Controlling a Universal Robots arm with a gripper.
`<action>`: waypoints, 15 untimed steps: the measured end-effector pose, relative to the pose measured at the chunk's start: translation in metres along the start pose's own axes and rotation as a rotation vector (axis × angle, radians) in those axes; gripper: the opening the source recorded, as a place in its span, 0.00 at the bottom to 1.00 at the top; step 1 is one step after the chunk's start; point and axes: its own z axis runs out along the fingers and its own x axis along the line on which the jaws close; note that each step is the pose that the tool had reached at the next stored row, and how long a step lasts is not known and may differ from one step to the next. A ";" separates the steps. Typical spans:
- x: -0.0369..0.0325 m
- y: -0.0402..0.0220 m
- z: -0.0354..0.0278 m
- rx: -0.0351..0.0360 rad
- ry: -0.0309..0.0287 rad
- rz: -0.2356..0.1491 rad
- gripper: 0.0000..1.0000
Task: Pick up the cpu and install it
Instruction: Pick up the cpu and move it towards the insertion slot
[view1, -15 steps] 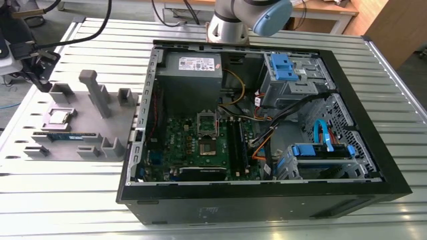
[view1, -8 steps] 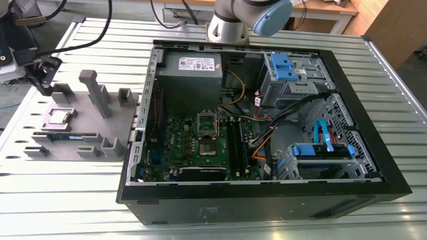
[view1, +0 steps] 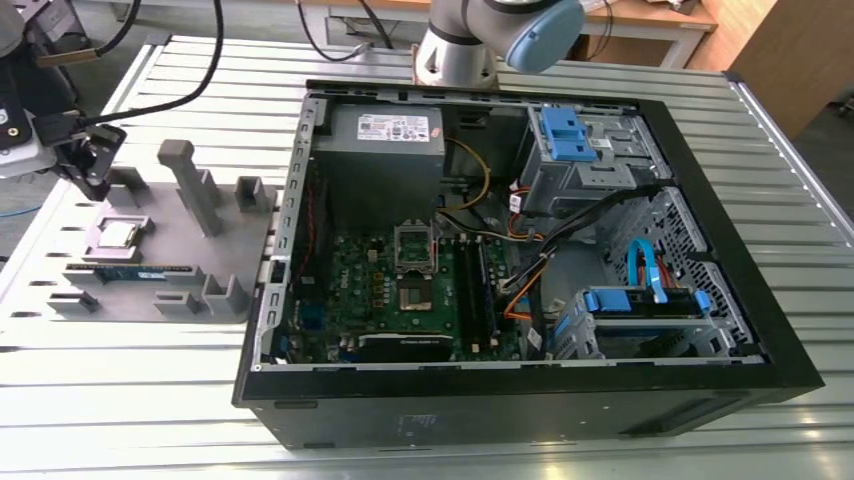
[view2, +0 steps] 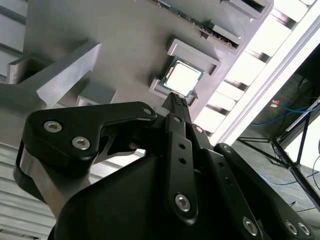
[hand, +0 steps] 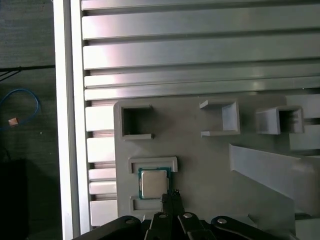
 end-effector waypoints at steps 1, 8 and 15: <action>0.0006 -0.0001 0.0017 0.0000 0.0000 0.000 0.11; 0.0046 -0.0008 0.0114 0.0000 0.0000 0.000 0.11; 0.0075 -0.0013 0.0168 -0.0001 0.0000 0.000 0.11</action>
